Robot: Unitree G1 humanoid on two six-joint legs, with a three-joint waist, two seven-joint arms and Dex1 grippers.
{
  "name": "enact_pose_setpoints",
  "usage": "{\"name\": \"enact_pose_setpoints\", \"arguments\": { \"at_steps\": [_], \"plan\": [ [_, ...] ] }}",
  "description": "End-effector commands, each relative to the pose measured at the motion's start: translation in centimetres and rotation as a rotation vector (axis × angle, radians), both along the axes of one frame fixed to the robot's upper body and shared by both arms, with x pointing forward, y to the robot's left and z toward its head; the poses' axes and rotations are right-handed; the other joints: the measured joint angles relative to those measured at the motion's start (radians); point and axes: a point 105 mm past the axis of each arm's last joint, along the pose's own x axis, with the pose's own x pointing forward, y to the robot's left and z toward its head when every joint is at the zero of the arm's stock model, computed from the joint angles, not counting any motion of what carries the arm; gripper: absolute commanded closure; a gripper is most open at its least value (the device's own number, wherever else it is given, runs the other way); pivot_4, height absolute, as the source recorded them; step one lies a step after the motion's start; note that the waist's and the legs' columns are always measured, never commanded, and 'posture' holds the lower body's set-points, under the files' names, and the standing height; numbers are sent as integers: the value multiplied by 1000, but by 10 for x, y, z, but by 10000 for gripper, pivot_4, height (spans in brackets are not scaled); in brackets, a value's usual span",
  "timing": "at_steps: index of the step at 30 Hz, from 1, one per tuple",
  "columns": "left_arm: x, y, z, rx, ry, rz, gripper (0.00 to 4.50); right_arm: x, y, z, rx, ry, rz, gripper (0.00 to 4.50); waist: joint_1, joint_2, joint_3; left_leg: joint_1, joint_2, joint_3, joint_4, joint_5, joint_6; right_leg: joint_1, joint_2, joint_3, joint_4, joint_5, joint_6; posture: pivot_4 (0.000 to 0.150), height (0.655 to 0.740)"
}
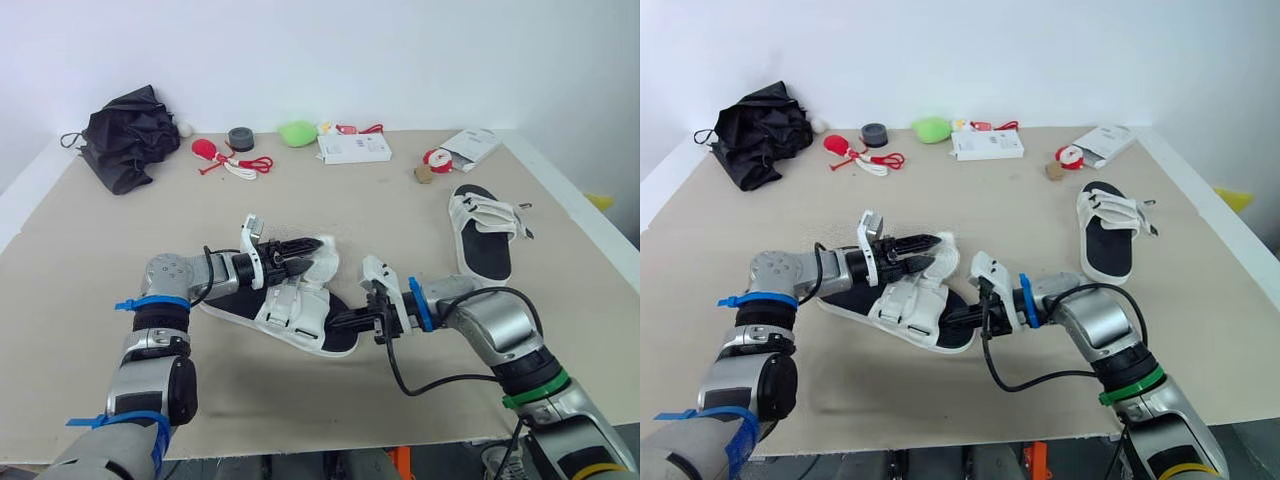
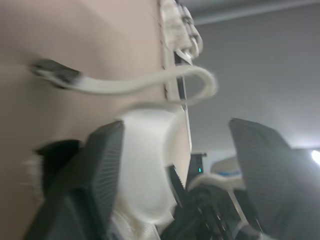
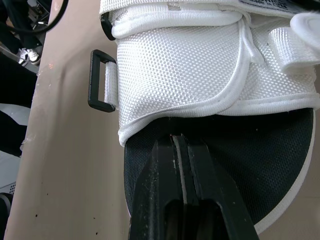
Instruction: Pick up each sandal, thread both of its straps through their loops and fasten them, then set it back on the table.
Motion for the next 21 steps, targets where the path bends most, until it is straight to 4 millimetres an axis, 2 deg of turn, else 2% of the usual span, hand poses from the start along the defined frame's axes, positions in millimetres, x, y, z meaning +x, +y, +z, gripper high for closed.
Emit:
{"name": "enact_pose_setpoints", "arguments": {
  "at_steps": [1, 5, 9, 14, 18, 21],
  "plan": [
    [4, 8, -16, 51, 47, 55, 11099, -2, -3, -6, -20, 22, -13, 45000, 0, 0, 0, 0, 0, 0, 0, 0, 0, 0, 0, 0, 0, 0, 0, 1500, 7400],
    [5, 5, -17, 72, 42, 56, 11099, 0, -1, -5, -20, 17, -13, 45000, 0, 0, 0, 1, 0, 0, 0, 0, 0, 1, 0, 0, 0, 0, 1, 1500, 7400],
    [14, -1, 3, -4, 16, 71, 11099, -1, 0, -6, -17, 19, -10, 45000, 0, 0, 0, 2, 0, -1, 0, 0, 0, 3, -1, -2, 0, 0, 1, 1500, 7400],
    [10, -5, 6, 59, 27, -4, 11099, -1, -1, -7, -20, 21, -11, 45000, 0, -1, 1, 1, 0, -2, 0, 0, 0, 2, 0, -2, -1, 0, 0, 1500, 7400],
    [14, -7, 13, 72, 19, -17, 11099, 0, 0, -8, -19, 21, -16, 45000, -1, -2, 1, 1, -1, -2, -3, 0, -1, 1, 0, -2, -2, -1, 0, 1500, 7400],
    [24, -11, 28, 5, 10, 9, 11099, 0, 0, -11, -19, 26, -19, 45000, -2, -3, 2, 1, 0, -2, -5, 1, -1, 0, 1, -2, -3, -1, 0, 1500, 7400]
  ]
}}
